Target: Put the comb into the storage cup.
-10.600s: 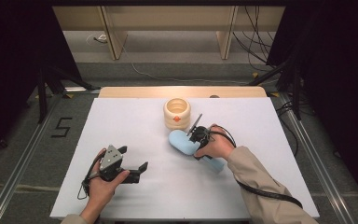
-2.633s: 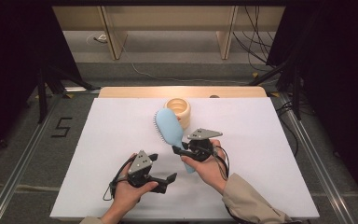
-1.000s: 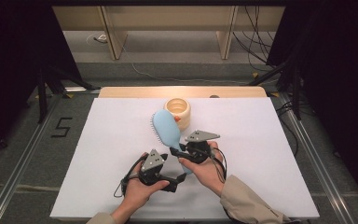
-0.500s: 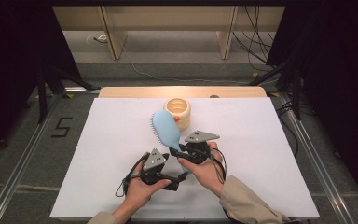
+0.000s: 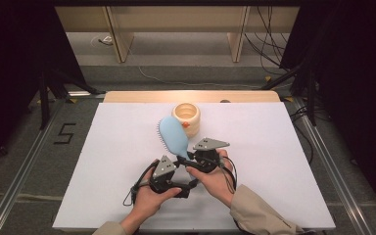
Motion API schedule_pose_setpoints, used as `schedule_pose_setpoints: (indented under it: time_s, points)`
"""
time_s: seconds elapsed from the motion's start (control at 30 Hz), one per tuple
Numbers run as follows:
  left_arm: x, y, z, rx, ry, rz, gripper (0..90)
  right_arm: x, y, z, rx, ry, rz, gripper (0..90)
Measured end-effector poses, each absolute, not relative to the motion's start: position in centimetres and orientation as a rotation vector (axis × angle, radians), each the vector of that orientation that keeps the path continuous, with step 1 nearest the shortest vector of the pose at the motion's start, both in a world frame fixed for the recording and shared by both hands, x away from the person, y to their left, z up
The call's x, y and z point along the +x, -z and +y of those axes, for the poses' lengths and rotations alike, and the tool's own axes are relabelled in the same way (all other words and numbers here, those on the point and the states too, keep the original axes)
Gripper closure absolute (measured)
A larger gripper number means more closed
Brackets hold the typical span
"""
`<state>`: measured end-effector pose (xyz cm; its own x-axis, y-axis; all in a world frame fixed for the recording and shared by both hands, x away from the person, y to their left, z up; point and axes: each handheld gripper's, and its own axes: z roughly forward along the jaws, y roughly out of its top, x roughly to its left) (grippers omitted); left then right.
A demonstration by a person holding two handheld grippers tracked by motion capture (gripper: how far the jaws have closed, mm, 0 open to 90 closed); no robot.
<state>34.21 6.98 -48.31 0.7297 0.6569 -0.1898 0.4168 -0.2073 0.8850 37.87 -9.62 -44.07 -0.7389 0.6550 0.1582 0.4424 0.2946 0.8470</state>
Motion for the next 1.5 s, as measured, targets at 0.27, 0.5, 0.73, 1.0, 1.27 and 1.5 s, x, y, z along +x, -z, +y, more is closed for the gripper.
schedule_pose_setpoints:
  time_s: [0.27, 0.5, 0.73, 1.0, 1.27, 1.5]
  points:
    - [34.32, 48.33, 6.76, 1.840, -0.279, 0.840, 13.3, 37.85, 44.12, -9.58, 1.011, -1.427, 2.337, 70.1]
    - [34.34, 48.35, 6.60, 1.842, -0.275, 0.840, 15.3, 37.81, 44.22, -9.51, 1.014, -1.431, 2.331, 70.1]
    - [34.27, 48.37, 6.35, 1.847, -0.273, 0.834, 16.0, 37.80, 44.31, -9.46, 1.017, -1.432, 2.329, 70.1]
    - [34.23, 48.36, 6.18, 1.842, -0.277, 0.834, 18.7, 37.79, 44.33, -9.46, 1.017, -1.432, 2.327, 70.1]
    - [34.18, 48.40, 6.02, 1.839, -0.286, 0.833, 22.6, 37.78, 44.37, -9.44, 1.019, -1.432, 2.323, 70.1]
    - [34.18, 48.41, 5.97, 1.832, -0.288, 0.829, 26.8, 37.79, 44.35, -9.46, 1.020, -1.436, 2.318, 70.1]
